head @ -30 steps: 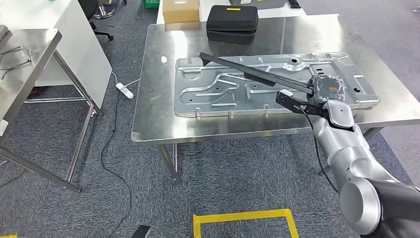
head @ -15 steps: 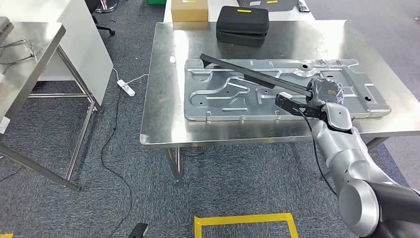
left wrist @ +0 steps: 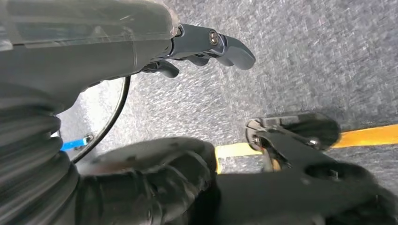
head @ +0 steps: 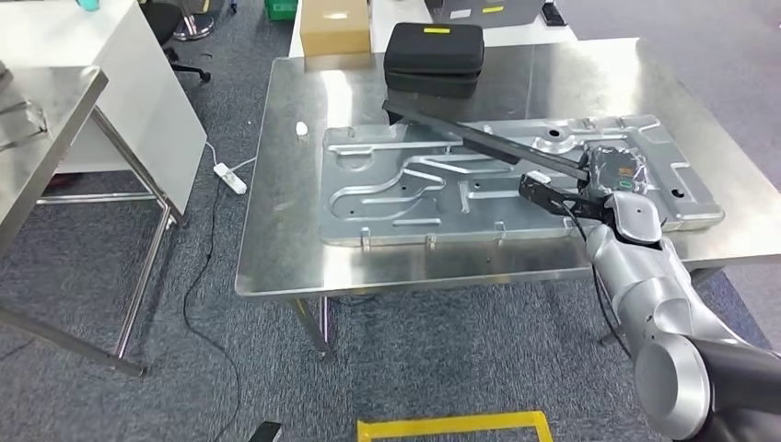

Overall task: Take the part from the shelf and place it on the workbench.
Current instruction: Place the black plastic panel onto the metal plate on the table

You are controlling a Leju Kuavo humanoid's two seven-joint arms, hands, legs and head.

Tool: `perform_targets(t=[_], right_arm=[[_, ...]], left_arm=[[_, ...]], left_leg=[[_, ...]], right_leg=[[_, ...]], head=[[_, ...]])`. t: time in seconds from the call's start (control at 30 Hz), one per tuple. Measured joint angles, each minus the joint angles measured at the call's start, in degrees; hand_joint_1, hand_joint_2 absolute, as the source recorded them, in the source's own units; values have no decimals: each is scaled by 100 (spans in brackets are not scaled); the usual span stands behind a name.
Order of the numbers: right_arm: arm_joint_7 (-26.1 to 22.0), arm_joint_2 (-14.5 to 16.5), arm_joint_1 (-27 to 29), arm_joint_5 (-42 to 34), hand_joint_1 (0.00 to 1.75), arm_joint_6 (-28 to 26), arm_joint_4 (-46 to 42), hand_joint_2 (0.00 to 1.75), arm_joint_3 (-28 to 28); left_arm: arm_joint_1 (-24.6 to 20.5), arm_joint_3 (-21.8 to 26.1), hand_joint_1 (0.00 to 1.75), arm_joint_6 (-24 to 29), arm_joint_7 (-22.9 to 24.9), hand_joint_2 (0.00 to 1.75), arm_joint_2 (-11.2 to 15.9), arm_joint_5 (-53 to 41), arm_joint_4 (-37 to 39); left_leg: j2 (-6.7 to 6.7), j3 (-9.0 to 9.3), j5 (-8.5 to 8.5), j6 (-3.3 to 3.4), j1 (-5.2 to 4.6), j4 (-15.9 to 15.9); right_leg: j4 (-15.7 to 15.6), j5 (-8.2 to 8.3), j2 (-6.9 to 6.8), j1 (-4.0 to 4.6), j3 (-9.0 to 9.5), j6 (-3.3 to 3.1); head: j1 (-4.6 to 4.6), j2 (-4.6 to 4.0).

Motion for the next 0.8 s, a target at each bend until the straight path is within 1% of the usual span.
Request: perform_targets(t=[0.03,0.07,0.1,0.13,0.2,0.27,0.3,0.33,0.37,0.4,0.43,0.47,0.5,0.53,0.57,0.6,0.63,0.67,0.7,0.73,0.77,0.8], right_arm=[[1,0,5,20,175,-5,1,175,0],[6,0,6,37,175,-13,5,175,0],[18,0,7,48,175,-21,11,175,0],[38,-2,10,53,175,-29,18,175,0],[109,-5,36,52,175,-42,28,175,0],[197,-6,82,52,175,-56,28,175,0],[227,-6,97,52,175,-61,32,175,0],[250,-6,117,52,175,-70,39,175,0],[260,-5,152,52,175,-90,49,175,0],[271,-3,220,54,175,-131,60,175,0],[291,3,318,61,175,-197,72,175,0],[314,15,432,76,175,-283,84,175,0],[337,30,531,94,175,-366,96,175,0],[353,46,598,110,175,-433,105,175,0],[358,62,642,125,175,-475,116,175,0],[362,74,663,134,175,-495,126,175,0],[364,88,683,140,175,-509,136,175,0],[368,102,704,147,175,-527,144,175,0],[371,114,715,151,175,-545,147,175,0],[374,124,725,153,175,-560,146,175,0],[375,130,726,154,175,-568,146,175,0],[375,132,722,152,175,-567,145,175,-1]], left_arm=[[-4,0,0,14,-7,175,3,7,0],[-9,0,0,30,-13,175,11,14,0],[-12,-1,0,44,-15,175,20,21,0],[-21,-4,0,52,-18,175,27,22,0],[-37,-13,0,46,-29,175,34,13,0],[-50,-28,0,20,-62,175,32,-4,0],[-61,-41,0,3,-82,175,30,-13,0],[-75,-57,0,-15,-98,175,25,-22,0],[-92,-74,0,-33,-107,175,21,-33,0],[-104,-89,0,-50,-112,175,13,-45,0],[-109,-102,0,-70,-118,175,5,-55,0],[-109,-112,0,-90,-130,175,-2,-63,0],[-107,-119,0,-107,-145,175,-13,-67,0],[-107,-125,0,-121,-161,175,-22,-68,0],[-109,-133,0,-128,-172,175,-32,-69,0],[-120,-145,0,-129,-179,175,-43,-69,0],[-133,-162,0,-124,-181,175,-50,-69,0],[-143,-179,0,-116,-181,175,-55,-69,0],[-152,-192,0,-107,-180,175,-58,-66,0],[-154,-201,0,-98,-179,175,-58,-61,0],[-153,-203,0,-93,-179,175,-58,-53,0],[-154,-204,0,-90,-179,175,-58,-42,0]], left_leg=[[-2,94,350,32,-7,-403],[-8,226,635,78,-24,-797],[-13,348,833,123,-43,-1143],[-15,429,892,163,-59,-1343],[-20,492,820,216,-84,-1475],[-17,574,792,252,-57,-1593],[-13,623,789,266,-37,-1655],[-10,666,781,280,-20,-1699],[-13,689,763,293,-18,-1712],[-20,709,738,301,-14,-1710],[-29,738,707,301,-7,-1706],[-40,777,669,288,2,-1696],[-49,821,626,268,13,-1677],[-54,862,577,241,25,-1647],[-56,890,526,207,33,-1611],[-60,899,481,169,31,-1565],[-64,900,451,131,27,-1535],[-68,898,436,94,21,-1522],[-72,903,430,62,18,-1521],[-71,907,424,33,25,-1529],[-65,904,388,6,35,-1497],[-55,864,300,-17,45,-1384]], right_leg=[[1,-71,13,5,88,5],[1,-139,24,15,154,20],[0,-197,36,26,196,43],[-2,-235,41,23,208,72],[-40,-271,45,7,214,135],[-47,-326,29,-13,231,185],[71,-397,23,-17,178,207],[322,-509,17,-26,42,232],[681,-635,13,-33,-170,259],[1071,-746,14,-46,-424,287],[1373,-780,13,-65,-647,316],[1482,-695,11,-86,-783,341],[1362,-493,7,-109,-807,362],[1042,-215,-2,-130,-728,378],[669,20,-14,-145,-604,390],[349,177,-18,-139,-486,381],[154,246,-20,-126,-409,360],[88,236,-15,-104,-379,329],[74,231,-6,-82,-369,287],[65,237,-7,-85,-357,244],[48,243,-9,-88,-339,200],[30,252,-18,-96,-322,154]], head=[[1,0],[6,0],[8,0],[11,0],[9,0],[11,0],[12,0],[14,0],[15,0],[14,0],[15,0],[14,0],[15,0],[14,0],[16,0],[18,0],[18,0],[18,0],[16,0],[14,0],[16,0],[15,0]])
